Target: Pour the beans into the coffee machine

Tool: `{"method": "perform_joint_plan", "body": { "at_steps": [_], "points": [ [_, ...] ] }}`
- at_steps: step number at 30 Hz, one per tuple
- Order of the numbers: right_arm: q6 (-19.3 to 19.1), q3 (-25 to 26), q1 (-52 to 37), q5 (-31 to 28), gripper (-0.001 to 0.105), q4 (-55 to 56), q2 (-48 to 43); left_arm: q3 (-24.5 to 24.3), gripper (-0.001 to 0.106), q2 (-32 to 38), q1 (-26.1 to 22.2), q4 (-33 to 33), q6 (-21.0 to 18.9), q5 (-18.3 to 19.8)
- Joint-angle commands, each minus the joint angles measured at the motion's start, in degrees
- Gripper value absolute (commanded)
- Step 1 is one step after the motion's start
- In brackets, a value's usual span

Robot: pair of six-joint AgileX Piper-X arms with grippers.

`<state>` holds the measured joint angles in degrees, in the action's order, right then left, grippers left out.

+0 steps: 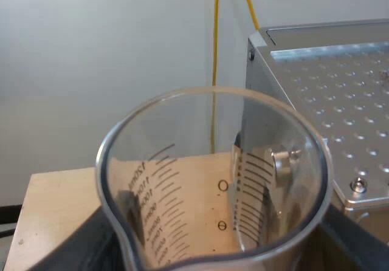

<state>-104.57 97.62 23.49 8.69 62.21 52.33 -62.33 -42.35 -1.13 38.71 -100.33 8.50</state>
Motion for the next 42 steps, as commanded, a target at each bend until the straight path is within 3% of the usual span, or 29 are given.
{"method": "perform_joint_plan", "body": {
  "at_steps": [1,12,19,29,42],
  "points": [
    [-0.6,1.9,0.1,0.5,0.062,1.4,0.4,-0.8,0.029,0.1,0.2,0.0,-0.6,0.3],
    [-0.6,2.2,0.1,0.3,0.062,3.3,0.4,-1.9,0.029,-1.1,0.2,-0.4,-0.6,1.4],
    [-0.7,2.2,0.1,0.3,0.062,2.9,0.4,-8.0,0.029,-4.7,0.3,-0.2,-0.6,3.2],
    [-0.7,2.3,0.1,0.3,0.062,-0.7,0.4,-12.0,0.029,-9.0,7.0,0.0,-0.6,2.9],
    [-0.3,2.9,0.1,0.3,0.062,-3.4,0.4,-14.9,0.029,-13.1,7.4,0.0,0.8,2.9]
  ]
}}
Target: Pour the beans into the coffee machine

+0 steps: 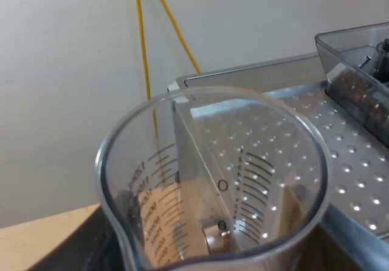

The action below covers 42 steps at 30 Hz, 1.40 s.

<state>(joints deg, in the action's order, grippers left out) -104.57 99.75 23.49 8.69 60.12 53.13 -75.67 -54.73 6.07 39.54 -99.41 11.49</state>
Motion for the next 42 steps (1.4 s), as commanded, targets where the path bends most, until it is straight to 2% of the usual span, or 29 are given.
{"method": "perform_joint_plan", "body": {
  "at_steps": [1,11,15,20,24,26,29,30,31,36,42],
  "points": [
    [-0.2,0.8,0.1,0.3,0.062,-1.3,-0.4,-2.4,0.029,-1.4,0.2,-0.8,-0.1,-0.1],
    [0.4,0.8,0.1,0.5,0.062,-1.2,-0.4,-11.2,0.029,-8.9,0.7,-0.1,-0.1,-0.1],
    [0.4,0.8,0.1,0.5,0.062,-1.2,-0.4,-12.8,0.029,-10.8,3.4,0.1,1.1,-0.3],
    [0.4,0.8,0.1,0.5,0.062,-0.3,-0.4,-14.0,0.029,-13.4,7.2,0.5,2.0,-3.9],
    [-0.8,0.8,0.1,0.5,0.062,1.5,-0.4,-14.3,0.029,-14.3,8.0,0.5,2.0,-4.1],
    [-0.9,0.8,0.1,0.5,0.062,2.3,-0.4,-15.8,0.029,-16.4,9.6,0.4,5.0,-5.1],
    [-1.0,0.8,0.1,0.5,0.062,2.3,-0.4,-16.6,0.029,-17.1,10.6,0.8,6.4,-6.4],
    [-1.0,0.8,0.1,0.5,0.062,2.3,-0.4,-17.9,0.029,-18.2,12.1,1.5,8.7,-8.8],
    [-1.0,0.8,0.1,0.5,0.062,2.3,-0.4,-18.7,0.029,-18.7,12.8,1.7,9.3,-10.1],
    [-1.0,0.8,0.1,0.5,0.062,2.3,-0.4,-21.3,0.029,-20.6,13.6,1.7,9.8,-10.1],
    [-1.0,0.8,0.1,0.5,0.062,2.3,-0.4,-27.3,0.029,-24.9,14.2,2.8,10.9,-10.9]
  ]
}}
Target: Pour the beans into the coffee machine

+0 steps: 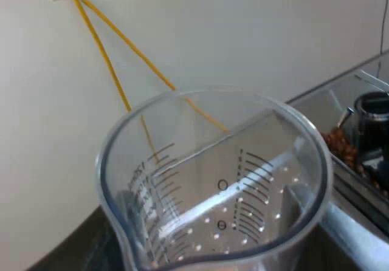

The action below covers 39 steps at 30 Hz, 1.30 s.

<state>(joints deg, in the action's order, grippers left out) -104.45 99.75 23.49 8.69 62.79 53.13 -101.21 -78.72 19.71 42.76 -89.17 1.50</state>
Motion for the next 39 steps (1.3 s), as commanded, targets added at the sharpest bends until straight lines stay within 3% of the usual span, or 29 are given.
{"method": "perform_joint_plan", "body": {
  "at_steps": [1,5,13,20,33,39],
  "points": [
    [-1.1,0.8,0.1,0.5,0.062,-0.4,-0.4,-2.8,0.029,-1.7,1.1,-0.5,1.6,-1.1],
    [-1.1,0.8,0.1,0.5,0.062,-0.4,-0.4,-5.4,0.029,-3.6,2.9,-0.2,3.7,-3.5],
    [-1.1,0.8,0.1,0.5,0.062,-0.4,-0.4,-8.9,0.029,-8.4,7.8,-0.2,11.6,-10.3],
    [-1.1,0.8,0.1,0.5,0.062,-0.4,-0.4,-10.9,0.029,-11.0,8.6,-0.2,12.2,-10.7],
    [-1.1,0.8,0.1,0.5,0.062,-0.4,-0.4,-11.8,0.029,-11.9,8.6,-2.8,19.4,-10.8],
    [-1.1,0.8,0.1,0.5,0.062,-0.4,-0.4,-11.8,0.029,-11.9,8.9,-3.8,24.7,-10.8]
  ]
}}
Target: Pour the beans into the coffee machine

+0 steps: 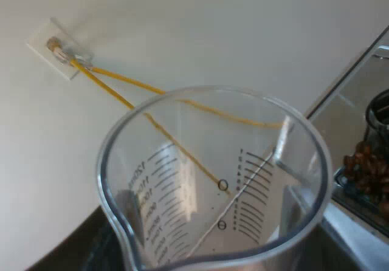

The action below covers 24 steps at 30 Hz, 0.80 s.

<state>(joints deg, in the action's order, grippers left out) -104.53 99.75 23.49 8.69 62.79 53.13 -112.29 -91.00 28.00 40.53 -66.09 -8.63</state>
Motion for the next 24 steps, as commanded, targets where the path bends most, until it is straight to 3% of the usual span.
{"method": "perform_joint_plan", "body": {
  "at_steps": [1,5,6,7,8,14,16,21,24],
  "points": [
    [-1.1,0.8,0.1,0.5,0.062,-0.4,-0.4,-0.7,0.029,0.4,0.8,-1.5,2.1,-0.9],
    [-1.1,0.8,0.1,0.5,0.062,-0.4,-0.4,-0.7,0.029,0.3,1.6,-1.7,2.7,-1.3],
    [-1.1,0.8,0.1,0.5,0.062,-0.4,-0.4,-0.7,0.029,-0.5,2.9,-2.3,4.8,-3.7],
    [-1.1,0.8,0.1,0.5,0.062,-0.4,-0.4,-0.7,0.029,-0.5,2.9,-2.3,4.8,-3.7],
    [-1.1,0.8,0.1,0.5,0.062,-0.4,-0.4,-0.7,0.029,-1.6,4.1,-2.3,7.6,-7.8],
    [-1.1,0.8,0.1,0.5,0.062,-0.4,-0.4,-0.7,0.029,-4.2,5.0,-3.1,12.0,-13.9],
    [-1.1,0.8,0.1,0.5,0.062,-0.4,-0.5,-0.7,0.029,-4.5,5.0,-3.9,14.7,-14.1],
    [-1.1,0.8,0.1,1.3,0.062,-0.4,-0.5,-0.7,0.029,-4.5,5.0,-6.7,15.9,-14.1],
    [-1.1,0.8,0.1,1.4,0.062,-0.4,-0.5,-0.7,0.029,-4.8,5.0,-7.3,18.6,-14.1]
  ]
}}
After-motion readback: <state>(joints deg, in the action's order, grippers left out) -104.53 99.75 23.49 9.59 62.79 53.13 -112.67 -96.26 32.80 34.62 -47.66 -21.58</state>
